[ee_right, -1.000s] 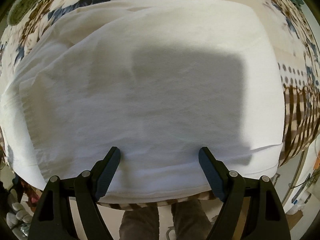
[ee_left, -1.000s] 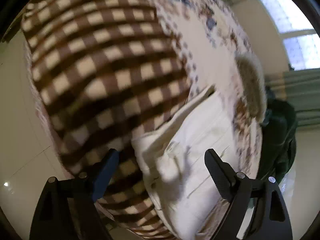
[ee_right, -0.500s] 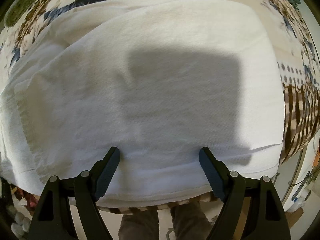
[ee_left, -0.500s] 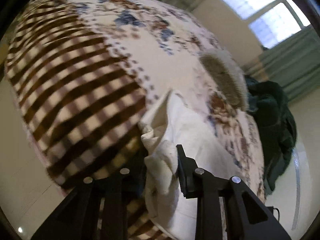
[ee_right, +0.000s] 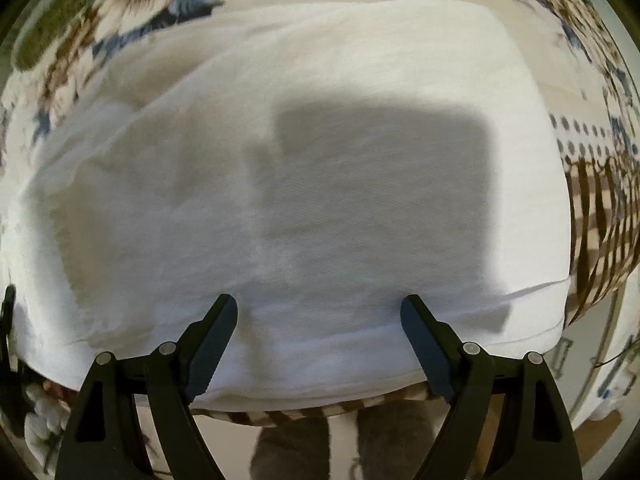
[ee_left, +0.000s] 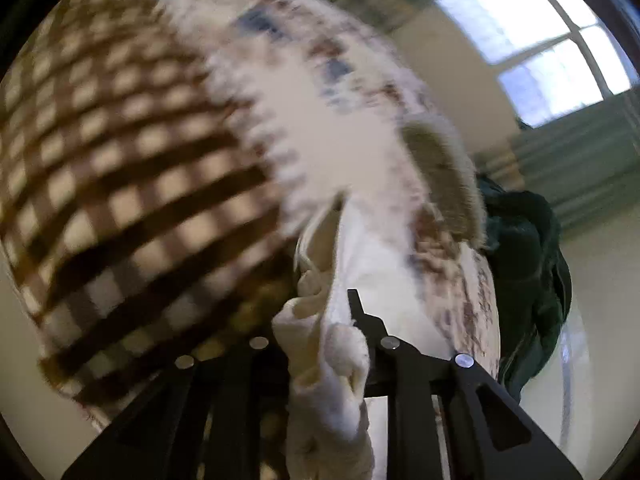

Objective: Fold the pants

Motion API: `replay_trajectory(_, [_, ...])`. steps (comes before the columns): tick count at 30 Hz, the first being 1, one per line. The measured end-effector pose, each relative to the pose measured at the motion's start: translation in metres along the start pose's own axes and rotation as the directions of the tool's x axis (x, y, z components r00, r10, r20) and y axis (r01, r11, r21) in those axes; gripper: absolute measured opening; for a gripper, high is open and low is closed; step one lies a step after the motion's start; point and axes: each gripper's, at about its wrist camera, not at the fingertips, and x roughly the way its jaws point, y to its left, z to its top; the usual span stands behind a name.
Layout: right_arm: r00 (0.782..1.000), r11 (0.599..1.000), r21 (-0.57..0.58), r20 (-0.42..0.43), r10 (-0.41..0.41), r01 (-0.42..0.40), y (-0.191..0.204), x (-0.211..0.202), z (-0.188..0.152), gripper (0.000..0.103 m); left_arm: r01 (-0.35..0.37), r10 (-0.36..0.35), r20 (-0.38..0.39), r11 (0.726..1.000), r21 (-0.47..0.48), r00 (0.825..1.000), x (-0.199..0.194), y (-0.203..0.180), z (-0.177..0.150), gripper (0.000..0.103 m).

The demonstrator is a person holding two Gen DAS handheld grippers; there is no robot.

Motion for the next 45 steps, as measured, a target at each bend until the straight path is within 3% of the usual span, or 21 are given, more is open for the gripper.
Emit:
replay_trajectory(3, [0.998, 0.998, 0.025, 0.023, 0.053, -0.054, -0.017, -0.010, -0.004, 0.086, 0.011, -0.015, 0.027, 0.989, 0.148, 1.000, -0.028, -0.058, -0.003, 0.017])
replay_trajectory(6, [0.996, 0.997, 0.011, 0.034, 0.077, -0.078, -0.034, -0.019, -0.007, 0.086, 0.056, -0.065, 0.019, 0.944, 0.324, 0.998, -0.051, -0.125, -0.020, 0.017])
replay_trajectory(9, [0.995, 0.997, -0.011, 0.067, 0.072, -0.072, -0.057, -0.032, -0.013, 0.086, 0.149, -0.138, -0.057, 0.887, 0.436, 0.989, -0.060, -0.198, -0.050, 0.016])
replay_trajectory(13, [0.992, 0.997, 0.016, 0.106, 0.071, -0.073, -0.102, -0.051, -0.014, 0.086, 0.271, -0.194, -0.198, 0.808, 0.523, 0.961, -0.050, -0.275, -0.117, 0.016])
replay_trajectory(17, [0.990, 0.992, 0.103, 0.128, 0.055, -0.069, -0.168, -0.066, -0.009, 0.086, 0.357, -0.185, -0.344, 0.756, 0.549, 0.921, -0.012, -0.326, -0.196, 0.016])
replay_trajectory(19, [0.990, 0.987, 0.152, 0.138, 0.029, -0.051, -0.202, -0.067, -0.013, 0.086, 0.377, -0.158, -0.406, 0.748, 0.546, 0.900, 0.010, -0.338, -0.232, 0.016])
replay_trajectory(23, [0.991, 0.973, 0.231, 0.133, -0.015, -0.017, -0.268, -0.062, -0.012, 0.086, 0.406, -0.075, -0.525, 0.728, 0.553, 0.848, 0.056, -0.350, -0.296, 0.016])
replay_trajectory(26, [0.993, 0.966, 0.258, 0.115, -0.007, -0.023, -0.303, -0.053, -0.010, 0.086, 0.411, 0.016, -0.578, 0.686, 0.600, 0.816, 0.079, -0.355, -0.342, 0.018])
replay_trajectory(28, [0.991, 0.965, 0.258, 0.129, 0.016, -0.049, -0.323, -0.052, -0.012, 0.088, 0.376, 0.111, -0.608, 0.695, 0.613, 0.786, 0.095, -0.355, -0.360, 0.020])
replay_trajectory(29, [0.990, 0.965, 0.255, 0.141, 0.028, -0.063, -0.329, -0.052, -0.013, 0.091, 0.355, 0.147, -0.624, 0.713, 0.605, 0.768, 0.100, -0.354, -0.362, 0.028])
replay_trajectory(31, [0.982, 0.961, 0.251, 0.175, 0.071, -0.114, -0.344, -0.058, -0.012, 0.095, 0.365, 0.129, -0.672, 0.758, 0.541, 0.729, 0.091, -0.354, -0.358, 0.034])
replay_trajectory(33, [0.968, 0.951, 0.247, 0.211, 0.136, -0.187, -0.356, -0.067, -0.007, 0.095, 0.353, 0.114, -0.670, 0.779, 0.519, 0.733, 0.078, -0.357, -0.340, 0.058])
replay_trajectory(34, [0.955, 0.942, 0.239, 0.233, 0.182, -0.238, -0.360, -0.072, -0.003, 0.095, 0.342, 0.111, -0.656, 0.783, 0.521, 0.746, 0.073, -0.360, -0.327, 0.082])
replay_trajectory(35, [0.943, 0.932, 0.229, 0.250, 0.221, -0.279, -0.361, -0.076, -0.001, 0.095, 0.321, 0.107, -0.629, 0.787, 0.527, 0.770, 0.066, -0.360, -0.310, 0.086])
replay_trajectory(36, [0.923, 0.918, 0.207, 0.264, 0.280, -0.338, -0.359, -0.080, 0.005, 0.095, 0.295, 0.101, -0.589, 0.791, 0.537, 0.802, 0.057, -0.358, -0.286, 0.086])
replay_trajectory(38, [0.883, 0.884, 0.169, 0.271, 0.383, -0.435, -0.348, -0.082, 0.018, 0.095, 0.205, 0.147, -0.507, 0.793, 0.573, 0.849, 0.053, -0.351, -0.247, 0.086])
replay_trajectory(40, [0.837, 0.840, 0.141, 0.264, 0.479, -0.525, -0.335, -0.076, 0.036, 0.095, 0.117, 0.196, -0.442, 0.802, 0.586, 0.875, 0.056, -0.336, -0.210, 0.086])
replay_trajectory(42, [0.829, 0.828, 0.138, 0.244, 0.504, -0.544, -0.321, -0.059, 0.048, 0.095, 0.032, 0.255, -0.385, 0.799, 0.601, 0.887, 0.064, -0.316, -0.180, 0.086])
replay_trajectory(45, [0.841, 0.813, 0.214, 0.129, 0.526, -0.541, -0.306, -0.017, 0.067, 0.092, -0.068, 0.334, -0.339, 0.793, 0.606, 0.880, 0.084, -0.287, -0.149, 0.086])
